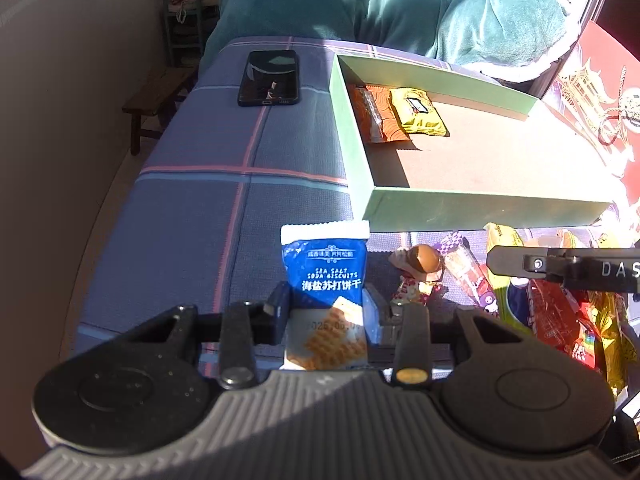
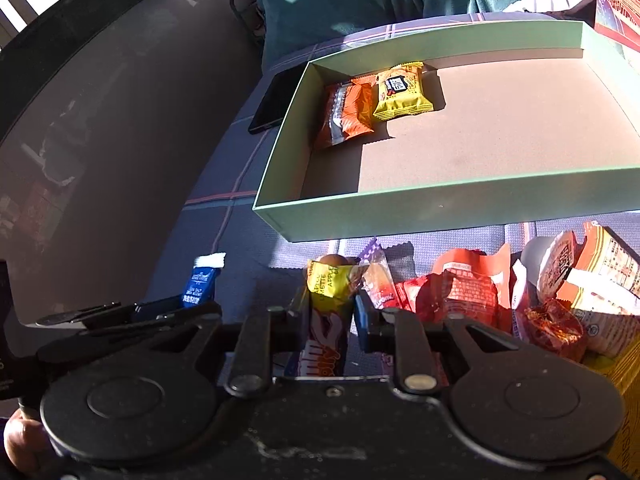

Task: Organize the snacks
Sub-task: 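Carry both snacks into the green box beside the first ones and release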

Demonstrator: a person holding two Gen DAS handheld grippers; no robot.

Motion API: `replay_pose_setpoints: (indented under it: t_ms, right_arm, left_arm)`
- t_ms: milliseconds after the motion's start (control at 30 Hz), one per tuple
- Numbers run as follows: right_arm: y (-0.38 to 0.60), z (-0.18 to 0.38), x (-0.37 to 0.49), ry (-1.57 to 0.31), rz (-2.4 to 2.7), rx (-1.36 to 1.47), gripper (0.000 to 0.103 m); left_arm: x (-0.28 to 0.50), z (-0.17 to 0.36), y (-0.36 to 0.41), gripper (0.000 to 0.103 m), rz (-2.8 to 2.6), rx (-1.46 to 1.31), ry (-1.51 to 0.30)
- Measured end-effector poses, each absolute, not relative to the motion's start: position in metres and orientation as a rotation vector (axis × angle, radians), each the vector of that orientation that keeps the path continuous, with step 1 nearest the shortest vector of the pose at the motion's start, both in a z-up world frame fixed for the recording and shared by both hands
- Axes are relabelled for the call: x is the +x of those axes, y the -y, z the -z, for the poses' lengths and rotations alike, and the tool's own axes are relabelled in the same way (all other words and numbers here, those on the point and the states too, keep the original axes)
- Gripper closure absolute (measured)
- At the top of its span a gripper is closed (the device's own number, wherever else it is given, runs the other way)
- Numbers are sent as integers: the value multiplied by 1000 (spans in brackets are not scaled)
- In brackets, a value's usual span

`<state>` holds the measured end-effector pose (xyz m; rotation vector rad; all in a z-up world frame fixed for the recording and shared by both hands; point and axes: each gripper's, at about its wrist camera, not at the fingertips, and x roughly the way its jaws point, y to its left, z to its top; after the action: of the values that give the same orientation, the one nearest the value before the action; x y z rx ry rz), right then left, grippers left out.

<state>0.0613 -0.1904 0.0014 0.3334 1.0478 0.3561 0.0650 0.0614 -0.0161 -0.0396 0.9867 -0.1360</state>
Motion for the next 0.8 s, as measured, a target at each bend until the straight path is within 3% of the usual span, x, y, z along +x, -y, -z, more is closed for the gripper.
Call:
replay_pose_setpoints:
  t_ms: [400,800]
  right_arm:
    - [223,-60,148,-868,-265,298,81]
    - [212,-9,222,-951,-241,287,80]
  left_arm:
    - [158,-20,6,67,175,-4,-880]
    - [209,17,9,66,142,-3,-963]
